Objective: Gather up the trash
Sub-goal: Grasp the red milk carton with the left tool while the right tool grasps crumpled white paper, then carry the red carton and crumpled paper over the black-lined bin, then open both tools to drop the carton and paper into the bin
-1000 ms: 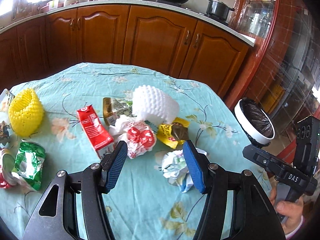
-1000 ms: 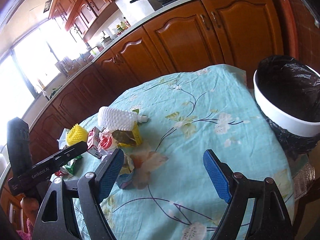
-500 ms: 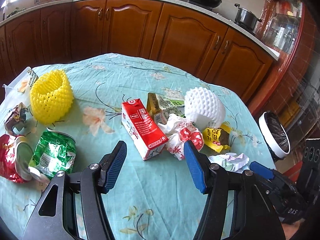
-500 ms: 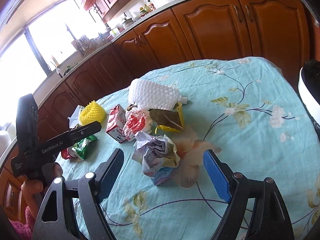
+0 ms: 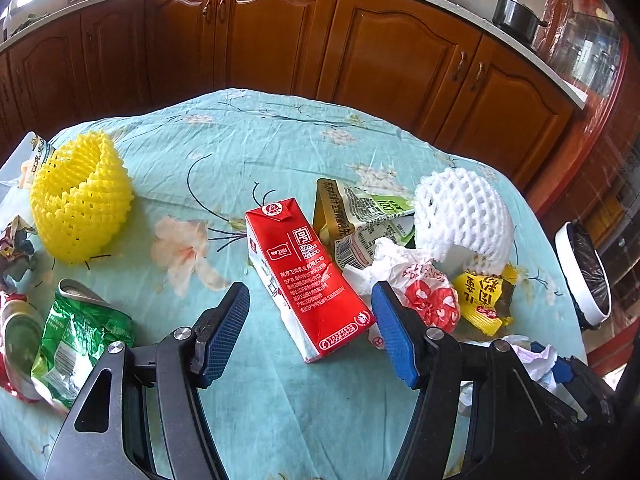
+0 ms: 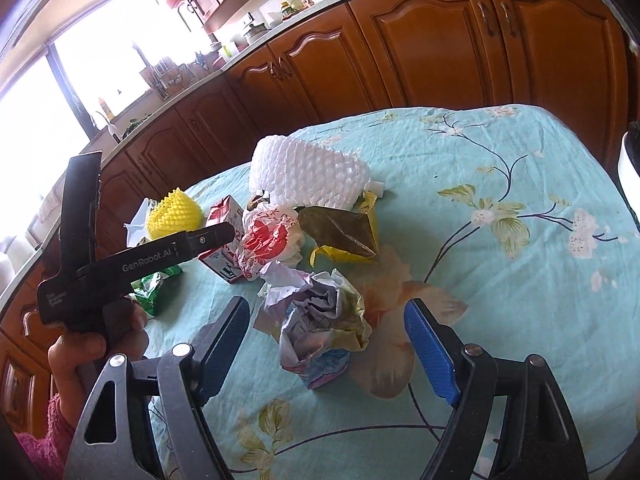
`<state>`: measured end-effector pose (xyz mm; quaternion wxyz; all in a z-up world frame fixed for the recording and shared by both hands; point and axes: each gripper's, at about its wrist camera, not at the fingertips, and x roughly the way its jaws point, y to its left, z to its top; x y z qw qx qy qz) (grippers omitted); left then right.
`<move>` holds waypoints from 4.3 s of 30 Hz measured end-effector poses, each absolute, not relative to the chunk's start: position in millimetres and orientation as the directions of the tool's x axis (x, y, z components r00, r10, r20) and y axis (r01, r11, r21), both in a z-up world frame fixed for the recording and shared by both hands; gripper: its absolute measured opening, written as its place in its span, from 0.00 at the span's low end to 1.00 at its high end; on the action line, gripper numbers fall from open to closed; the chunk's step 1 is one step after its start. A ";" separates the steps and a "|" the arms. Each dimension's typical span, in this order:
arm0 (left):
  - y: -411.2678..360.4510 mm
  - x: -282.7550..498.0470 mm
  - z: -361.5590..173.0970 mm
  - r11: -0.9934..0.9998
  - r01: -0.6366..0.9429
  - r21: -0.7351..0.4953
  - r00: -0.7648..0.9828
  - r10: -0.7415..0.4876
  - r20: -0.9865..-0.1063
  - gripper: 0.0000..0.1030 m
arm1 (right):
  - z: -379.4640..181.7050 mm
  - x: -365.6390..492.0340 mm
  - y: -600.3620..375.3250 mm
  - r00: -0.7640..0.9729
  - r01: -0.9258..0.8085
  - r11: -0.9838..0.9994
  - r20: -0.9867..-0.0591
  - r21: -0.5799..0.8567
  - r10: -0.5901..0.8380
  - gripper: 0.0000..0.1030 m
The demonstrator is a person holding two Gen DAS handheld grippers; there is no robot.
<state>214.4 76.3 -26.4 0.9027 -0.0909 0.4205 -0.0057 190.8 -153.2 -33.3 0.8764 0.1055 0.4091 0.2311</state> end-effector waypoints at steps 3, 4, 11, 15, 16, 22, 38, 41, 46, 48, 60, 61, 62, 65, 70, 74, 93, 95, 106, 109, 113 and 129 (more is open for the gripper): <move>77.4 215.4 -31.1 0.984 -0.072 -0.163 0.640 -0.080 -0.764 0.56 | -36.0 193.6 -150.6 0.548 -0.323 0.866 -0.670 0.381 0.500 0.67; 78.7 215.9 -32.5 0.984 -0.072 -0.162 0.637 -0.080 -0.767 0.51 | -36.7 193.4 -150.1 0.546 -0.326 0.864 -0.670 0.383 0.503 0.63; 82.2 204.5 -33.2 0.985 -0.051 -0.164 0.639 -0.094 -0.763 0.31 | -31.5 188.0 -146.5 0.551 -0.356 0.859 -0.660 0.369 0.511 0.30; 78.1 189.0 -24.5 0.987 -0.021 -0.160 0.650 -0.108 -0.752 0.31 | -27.6 183.6 -150.8 0.556 -0.359 0.861 -0.658 0.361 0.508 0.27; 76.4 183.7 -21.4 0.987 -0.009 -0.162 0.653 -0.117 -0.748 0.31 | -26.9 182.3 -152.9 0.559 -0.357 0.861 -0.656 0.363 0.508 0.26; 55.3 158.1 -3.2 0.983 0.082 -0.163 0.669 -0.176 -0.722 0.31 | -19.3 174.0 -170.7 0.586 -0.336 0.868 -0.641 0.365 0.497 0.26; -38.9 153.7 13.3 0.937 0.307 -0.168 0.637 -0.333 -0.695 0.31 | 1.9 160.8 -246.2 0.689 -0.217 0.904 -0.598 0.369 0.410 0.26; -53.4 152.6 13.8 0.929 0.331 -0.162 0.629 -0.346 -0.696 0.31 | 3.3 158.2 -260.8 0.702 -0.195 0.909 -0.594 0.369 0.392 0.26; -76.1 158.2 14.0 0.916 0.369 -0.158 0.612 -0.368 -0.700 0.31 | 6.6 155.2 -283.9 0.724 -0.158 0.916 -0.588 0.368 0.361 0.26; -84.8 160.1 15.1 0.910 0.384 -0.156 0.607 -0.376 -0.700 0.31 | 8.0 154.1 -292.4 0.732 -0.145 0.919 -0.586 0.366 0.349 0.26; -139.9 178.6 23.5 0.874 0.464 -0.144 0.580 -0.423 -0.697 0.31 | 15.1 150.9 -342.1 0.768 -0.065 0.927 -0.574 0.370 0.283 0.26; -144.5 179.6 24.0 0.870 0.472 -0.144 0.576 -0.428 -0.696 0.31 | 15.8 151.0 -346.0 0.771 -0.059 0.928 -0.574 0.369 0.277 0.26; -149.2 180.8 24.3 0.866 0.479 -0.142 0.573 -0.431 -0.697 0.31 | 16.4 151.3 -350.2 0.774 -0.051 0.928 -0.573 0.368 0.270 0.26; -163.4 184.7 25.4 0.856 0.499 -0.136 0.566 -0.441 -0.697 0.31 | 17.2 151.4 -363.4 0.782 -0.029 0.928 -0.570 0.371 0.253 0.26; -182.6 192.1 26.1 0.842 0.523 -0.133 0.553 -0.454 -0.698 0.31 | 21.4 151.6 -384.9 0.798 0.006 0.929 -0.562 0.370 0.219 0.26; -196.7 200.6 27.8 0.832 0.538 -0.136 0.542 -0.464 -0.700 0.31 | 22.2 154.0 -400.0 0.805 0.029 0.930 -0.560 0.367 0.196 0.26; -278.6 246.0 36.7 0.756 0.643 -0.124 0.465 -0.513 -0.721 0.31 | 18.9 185.2 -470.4 0.808 0.145 0.924 -0.582 0.354 0.097 0.26; -288.3 251.0 35.4 0.749 0.651 -0.125 0.450 -0.512 -0.732 0.31 | 17.7 190.1 -475.2 0.804 0.150 0.924 -0.587 0.353 0.094 0.26; -327.3 266.6 22.7 0.731 0.678 -0.080 0.435 -0.486 -0.758 0.31 | 13.3 206.5 -493.2 0.789 0.166 0.927 -0.609 0.337 0.080 0.27; -333.3 271.5 17.4 0.730 0.679 -0.076 0.427 -0.477 -0.769 0.31 | 11.9 210.1 -497.0 0.787 0.169 0.927 -0.612 0.334 0.078 0.27; -339.6 274.7 11.4 0.723 0.686 -0.077 0.409 -0.471 -0.781 0.32 | 8.7 214.5 -501.6 0.785 0.175 0.924 -0.615 0.339 0.076 0.31; -309.0 263.4 16.5 0.750 0.646 -0.138 0.422 -0.502 -0.755 0.44 | 6.7 208.7 -503.0 0.786 0.197 0.905 -0.612 0.378 0.085 0.49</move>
